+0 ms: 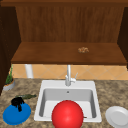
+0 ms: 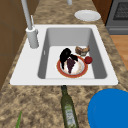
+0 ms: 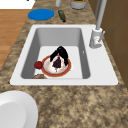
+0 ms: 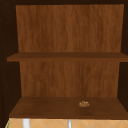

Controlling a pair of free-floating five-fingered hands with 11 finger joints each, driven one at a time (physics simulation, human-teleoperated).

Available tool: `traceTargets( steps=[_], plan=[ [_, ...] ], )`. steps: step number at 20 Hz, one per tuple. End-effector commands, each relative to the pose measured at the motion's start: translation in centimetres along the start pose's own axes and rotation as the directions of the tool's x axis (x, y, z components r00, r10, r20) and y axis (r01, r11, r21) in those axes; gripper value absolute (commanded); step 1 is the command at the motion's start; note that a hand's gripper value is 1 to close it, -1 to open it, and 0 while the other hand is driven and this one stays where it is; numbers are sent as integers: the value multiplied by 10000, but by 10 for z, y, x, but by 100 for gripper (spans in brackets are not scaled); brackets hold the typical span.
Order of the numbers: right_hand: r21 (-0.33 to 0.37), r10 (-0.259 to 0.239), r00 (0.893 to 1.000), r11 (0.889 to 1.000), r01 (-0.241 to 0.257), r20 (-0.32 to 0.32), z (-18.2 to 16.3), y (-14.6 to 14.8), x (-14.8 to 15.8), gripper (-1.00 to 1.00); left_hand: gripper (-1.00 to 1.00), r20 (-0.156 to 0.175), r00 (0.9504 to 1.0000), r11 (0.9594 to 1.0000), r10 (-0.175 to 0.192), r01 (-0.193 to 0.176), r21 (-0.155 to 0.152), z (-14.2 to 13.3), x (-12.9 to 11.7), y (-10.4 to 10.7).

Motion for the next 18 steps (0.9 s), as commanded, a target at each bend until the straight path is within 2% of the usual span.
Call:
traceTargets(
  steps=[1, 5, 13, 18],
  plan=[
    [-5, -162, 9998, 9999, 162, -112, 14, -10, 1, -100, 0, 0, 10000, 10000, 0, 0, 0, 0, 0, 0],
    [-222, 172, 9997, 9996, -176, -179, 40, -18, -3, -100, 0, 0, 10000, 10000, 0, 0, 0, 0, 0, 0],
    [-843, 73, 9981, 9964, -21, 611, 71, -23, -41, -100, 0, 0, 10000, 10000, 0, 0, 0, 0, 0, 0],
    [-1343, 183, 9979, 9909, -98, 623, 98, -26, -61, -100, 0, 0, 10000, 10000, 0, 0, 0, 0, 0, 0]
  ],
)
